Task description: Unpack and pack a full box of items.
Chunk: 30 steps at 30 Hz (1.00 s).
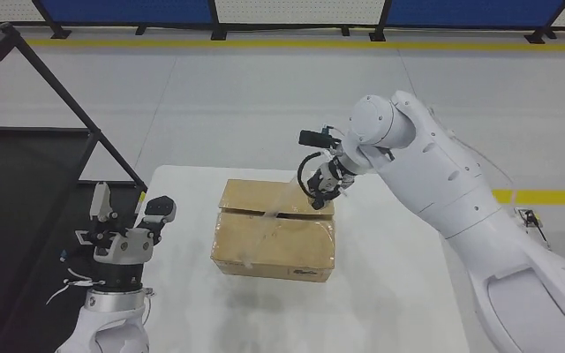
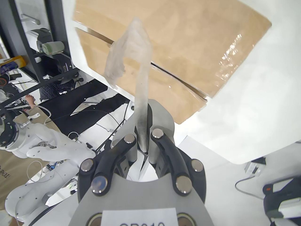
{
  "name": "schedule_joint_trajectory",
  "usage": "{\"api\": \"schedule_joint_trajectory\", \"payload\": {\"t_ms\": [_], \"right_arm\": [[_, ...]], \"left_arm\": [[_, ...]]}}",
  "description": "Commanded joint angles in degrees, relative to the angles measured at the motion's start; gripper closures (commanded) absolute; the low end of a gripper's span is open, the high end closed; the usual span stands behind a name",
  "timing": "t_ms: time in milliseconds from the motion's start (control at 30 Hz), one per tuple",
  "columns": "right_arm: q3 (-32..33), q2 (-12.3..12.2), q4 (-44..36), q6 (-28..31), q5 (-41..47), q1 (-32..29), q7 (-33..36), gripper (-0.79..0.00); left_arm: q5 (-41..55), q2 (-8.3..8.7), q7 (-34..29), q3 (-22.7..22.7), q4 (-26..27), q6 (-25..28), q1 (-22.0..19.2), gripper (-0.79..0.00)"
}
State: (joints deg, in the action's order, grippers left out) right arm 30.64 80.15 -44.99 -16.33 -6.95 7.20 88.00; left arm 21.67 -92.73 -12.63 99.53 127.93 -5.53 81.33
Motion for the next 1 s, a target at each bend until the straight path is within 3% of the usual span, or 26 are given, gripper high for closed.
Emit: {"api": "schedule_joint_trajectory", "payload": {"t_ms": [0, 333, 633, 800, 967], "right_arm": [[4.16, 0.00, -1.39, 0.00, -0.95, -0.14, 0.00, 0.000], [6.94, -0.35, -3.08, -1.87, 2.62, -0.95, -3.43, 0.000], [11.02, -1.57, 0.38, -3.95, 17.58, 0.52, -4.00, 0.000], [16.12, -4.17, -3.50, -1.83, 20.95, -0.72, -3.40, 0.000], [23.45, -7.72, -13.69, -2.80, 20.60, -5.88, -6.17, 0.000]], "left_arm": [[-0.13, -0.01, 0.03, -0.03, -0.03, 0.17, -0.04, -0.785], [-0.40, 0.15, -0.55, -0.69, 0.00, -0.15, 0.29, -0.785], [-1.65, 1.15, -3.79, 0.28, 0.57, 0.60, 2.14, -0.785], [-3.10, 1.64, -4.03, -0.02, -1.05, -0.16, 2.76, -0.785], [-5.16, 2.05, -4.88, -3.18, -3.78, -2.47, 2.83, -0.785]]}}
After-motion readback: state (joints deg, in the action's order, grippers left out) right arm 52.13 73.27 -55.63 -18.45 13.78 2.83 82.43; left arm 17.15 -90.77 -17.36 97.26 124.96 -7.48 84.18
